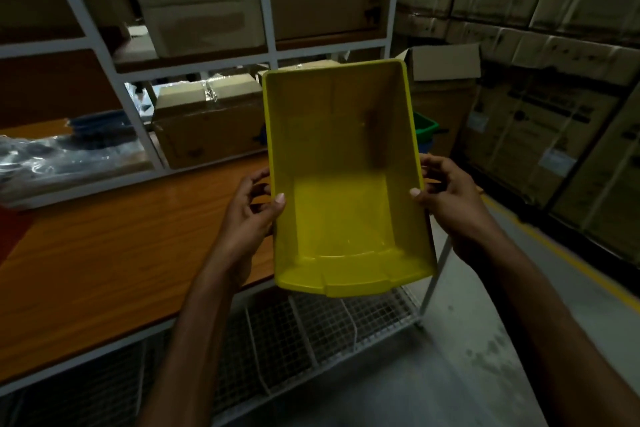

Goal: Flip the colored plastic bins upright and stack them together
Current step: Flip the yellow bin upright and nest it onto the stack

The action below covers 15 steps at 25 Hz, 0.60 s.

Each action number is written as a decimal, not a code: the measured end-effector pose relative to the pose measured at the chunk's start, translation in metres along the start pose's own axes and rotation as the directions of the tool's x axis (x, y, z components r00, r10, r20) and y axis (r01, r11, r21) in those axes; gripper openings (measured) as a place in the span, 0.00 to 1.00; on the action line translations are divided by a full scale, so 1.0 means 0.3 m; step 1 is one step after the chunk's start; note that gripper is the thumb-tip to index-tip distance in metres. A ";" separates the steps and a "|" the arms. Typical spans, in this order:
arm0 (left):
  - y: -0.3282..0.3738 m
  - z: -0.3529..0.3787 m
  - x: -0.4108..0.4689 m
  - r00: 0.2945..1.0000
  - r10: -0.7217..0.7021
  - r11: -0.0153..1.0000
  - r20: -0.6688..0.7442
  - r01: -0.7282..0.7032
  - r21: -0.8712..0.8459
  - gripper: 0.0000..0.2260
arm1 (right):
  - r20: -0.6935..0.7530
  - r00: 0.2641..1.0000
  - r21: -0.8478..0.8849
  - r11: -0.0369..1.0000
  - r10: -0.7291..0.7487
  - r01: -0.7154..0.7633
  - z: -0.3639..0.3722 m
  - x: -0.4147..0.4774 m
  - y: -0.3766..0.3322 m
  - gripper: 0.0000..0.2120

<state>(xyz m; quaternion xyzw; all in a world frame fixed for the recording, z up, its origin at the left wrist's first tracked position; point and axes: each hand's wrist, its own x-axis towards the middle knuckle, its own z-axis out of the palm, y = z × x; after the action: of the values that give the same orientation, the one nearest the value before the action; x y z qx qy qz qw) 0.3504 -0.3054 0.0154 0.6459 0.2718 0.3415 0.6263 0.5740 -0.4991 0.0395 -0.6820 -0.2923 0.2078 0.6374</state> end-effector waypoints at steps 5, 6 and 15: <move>0.058 0.114 0.214 0.996 0.076 0.997 -0.054 -0.076 0.008 0.21 | 0.070 0.997 0.063 0.997 -0.037 0.033 -0.093 0.297 -0.043 0.23; 0.071 0.140 0.274 0.993 0.104 0.995 -0.062 -0.104 0.000 0.21 | 0.075 0.996 0.073 0.996 -0.050 0.044 -0.110 0.369 -0.055 0.24; 0.213 0.384 0.767 0.989 0.092 0.991 -0.118 -0.103 -0.090 0.19 | 0.122 0.992 0.138 0.990 -0.032 0.015 -0.248 0.952 -0.201 0.20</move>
<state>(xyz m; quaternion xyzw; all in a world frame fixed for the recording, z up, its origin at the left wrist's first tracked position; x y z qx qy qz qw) 0.5779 -0.2025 0.1042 0.6071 0.2584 0.4205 0.6227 0.8267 -0.3641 0.1322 -0.6188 -0.3244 0.2617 0.6659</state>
